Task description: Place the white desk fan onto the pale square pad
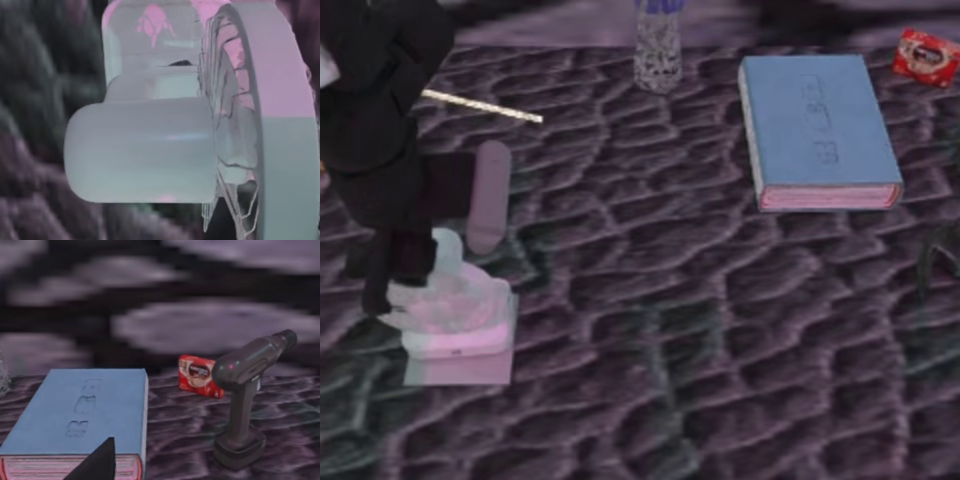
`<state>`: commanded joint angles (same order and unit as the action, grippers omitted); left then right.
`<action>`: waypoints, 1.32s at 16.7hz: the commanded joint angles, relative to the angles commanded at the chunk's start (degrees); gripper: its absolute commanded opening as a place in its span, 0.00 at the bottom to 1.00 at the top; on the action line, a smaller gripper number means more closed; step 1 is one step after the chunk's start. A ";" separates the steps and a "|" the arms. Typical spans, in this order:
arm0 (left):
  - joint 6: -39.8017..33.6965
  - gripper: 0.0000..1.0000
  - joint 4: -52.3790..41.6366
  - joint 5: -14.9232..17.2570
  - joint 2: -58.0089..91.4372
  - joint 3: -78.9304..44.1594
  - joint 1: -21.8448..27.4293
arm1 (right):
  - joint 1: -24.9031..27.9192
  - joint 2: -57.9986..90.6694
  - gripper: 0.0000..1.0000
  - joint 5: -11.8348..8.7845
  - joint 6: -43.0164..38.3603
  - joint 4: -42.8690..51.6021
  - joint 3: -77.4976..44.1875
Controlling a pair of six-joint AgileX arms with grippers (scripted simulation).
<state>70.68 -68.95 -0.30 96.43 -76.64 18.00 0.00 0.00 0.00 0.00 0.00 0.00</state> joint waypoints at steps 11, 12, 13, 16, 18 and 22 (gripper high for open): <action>0.02 0.60 0.10 0.00 0.04 0.10 -0.01 | 0.00 0.00 1.00 0.00 0.00 0.00 0.00; 0.02 0.68 0.10 0.00 0.04 0.10 -0.01 | 0.00 0.00 1.00 0.00 0.00 0.00 0.00; 0.02 0.75 0.10 0.00 0.04 0.10 -0.01 | 0.00 0.00 1.00 0.00 0.00 0.00 0.00; 0.02 0.98 0.10 0.00 0.04 0.10 -0.01 | 0.00 0.00 1.00 0.00 0.00 0.00 0.00; 0.02 1.00 0.10 0.00 0.04 0.10 -0.01 | 0.00 0.00 1.00 0.00 0.00 0.00 0.00; 0.02 1.00 0.10 0.00 0.04 0.10 -0.01 | 0.00 0.00 1.00 0.00 0.00 0.00 0.00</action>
